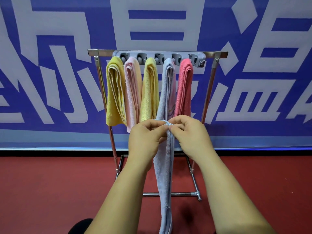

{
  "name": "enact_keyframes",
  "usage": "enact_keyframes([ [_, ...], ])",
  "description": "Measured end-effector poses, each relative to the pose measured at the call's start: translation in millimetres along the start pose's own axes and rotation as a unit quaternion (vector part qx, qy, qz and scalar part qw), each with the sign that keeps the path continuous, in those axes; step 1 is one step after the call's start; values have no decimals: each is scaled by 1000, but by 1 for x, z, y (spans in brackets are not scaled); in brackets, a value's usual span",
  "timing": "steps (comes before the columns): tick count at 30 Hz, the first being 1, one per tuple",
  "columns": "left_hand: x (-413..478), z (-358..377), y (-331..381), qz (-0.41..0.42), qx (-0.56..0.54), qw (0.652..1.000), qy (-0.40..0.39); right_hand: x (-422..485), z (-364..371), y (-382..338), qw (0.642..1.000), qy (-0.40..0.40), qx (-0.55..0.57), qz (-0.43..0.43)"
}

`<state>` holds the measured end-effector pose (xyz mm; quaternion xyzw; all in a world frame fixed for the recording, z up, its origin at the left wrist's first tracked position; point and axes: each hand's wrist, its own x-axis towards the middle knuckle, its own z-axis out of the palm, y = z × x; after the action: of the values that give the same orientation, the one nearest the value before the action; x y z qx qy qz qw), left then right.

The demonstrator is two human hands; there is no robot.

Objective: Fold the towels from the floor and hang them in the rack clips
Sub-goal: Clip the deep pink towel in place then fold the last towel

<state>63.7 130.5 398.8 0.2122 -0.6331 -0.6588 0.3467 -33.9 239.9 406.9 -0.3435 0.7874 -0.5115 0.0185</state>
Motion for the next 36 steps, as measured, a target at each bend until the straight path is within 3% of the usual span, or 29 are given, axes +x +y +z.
enact_keyframes([
  [7, -2, 1, 3, -1, -22, 1000, -13, -3, 2, 1, 999, -21, 41, -1],
  [12, -1, 1, 5, -41, -52, 997, -27, -2, 10, 7, 1000, 23, 21, -3],
  [18, 12, -14, -7, 4, 35, 999, 6, 7, 0, 3, 997, 27, 76, 11],
  [24, 39, -23, -6, -27, 10, 988, -149, 24, -24, -4, 982, -27, 183, 42],
  [36, 70, -12, 58, 28, 27, 985, -170, 53, -65, -39, 994, 15, 112, 0],
])
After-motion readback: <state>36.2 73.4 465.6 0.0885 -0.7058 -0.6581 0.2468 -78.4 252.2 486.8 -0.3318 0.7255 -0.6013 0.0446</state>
